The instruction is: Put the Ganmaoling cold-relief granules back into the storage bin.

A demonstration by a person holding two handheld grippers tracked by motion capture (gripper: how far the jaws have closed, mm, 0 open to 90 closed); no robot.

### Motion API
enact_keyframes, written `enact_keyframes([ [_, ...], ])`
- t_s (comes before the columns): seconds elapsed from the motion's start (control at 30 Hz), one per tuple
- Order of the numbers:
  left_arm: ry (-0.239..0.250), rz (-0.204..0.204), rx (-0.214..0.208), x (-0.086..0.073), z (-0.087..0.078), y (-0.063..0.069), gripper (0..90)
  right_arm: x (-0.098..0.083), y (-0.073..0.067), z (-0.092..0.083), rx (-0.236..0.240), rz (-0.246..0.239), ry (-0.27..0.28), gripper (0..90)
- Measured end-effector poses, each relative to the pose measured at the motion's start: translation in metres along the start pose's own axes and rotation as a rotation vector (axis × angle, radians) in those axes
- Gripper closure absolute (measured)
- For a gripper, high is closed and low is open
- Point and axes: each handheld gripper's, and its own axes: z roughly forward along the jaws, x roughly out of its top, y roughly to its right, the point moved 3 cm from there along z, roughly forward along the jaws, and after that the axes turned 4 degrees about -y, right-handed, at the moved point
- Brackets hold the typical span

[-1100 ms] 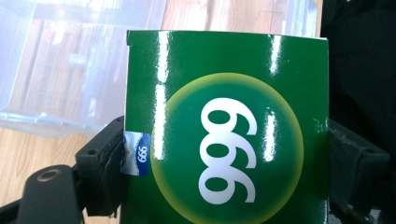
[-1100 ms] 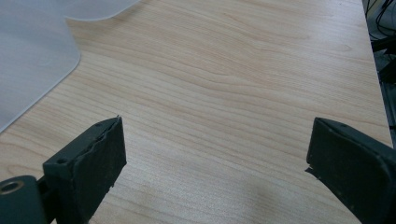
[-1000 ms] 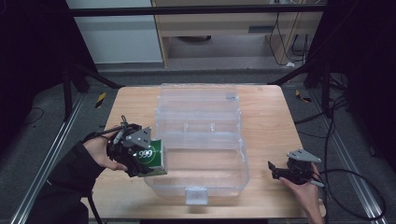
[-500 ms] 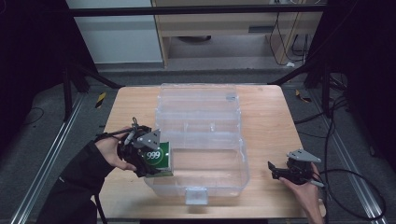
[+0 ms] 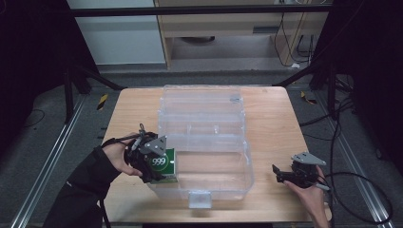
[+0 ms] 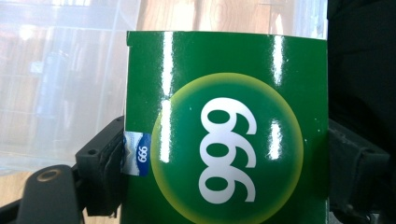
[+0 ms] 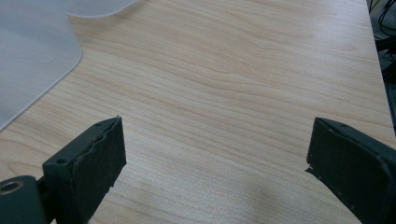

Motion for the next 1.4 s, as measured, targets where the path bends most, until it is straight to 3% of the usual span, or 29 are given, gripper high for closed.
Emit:
enact_keyframes([
  [0.57, 0.009, -0.001, -0.011, 0.003, 0.009, 0.003, 14.9, 0.0, 0.0, 0.001, 0.001, -0.009, -0.002, 4.8],
  [1.13, 0.047, 0.014, 0.014, 0.008, 0.003, 0.0, 15.5, 0.0, 0.0, 0.001, 0.002, -0.008, -0.001, 4.8],
  [1.4, 0.037, 0.006, 0.008, 0.007, 0.013, -0.001, 15.5, -0.001, 0.0, 0.001, 0.006, -0.008, -0.003, 4.8],
])
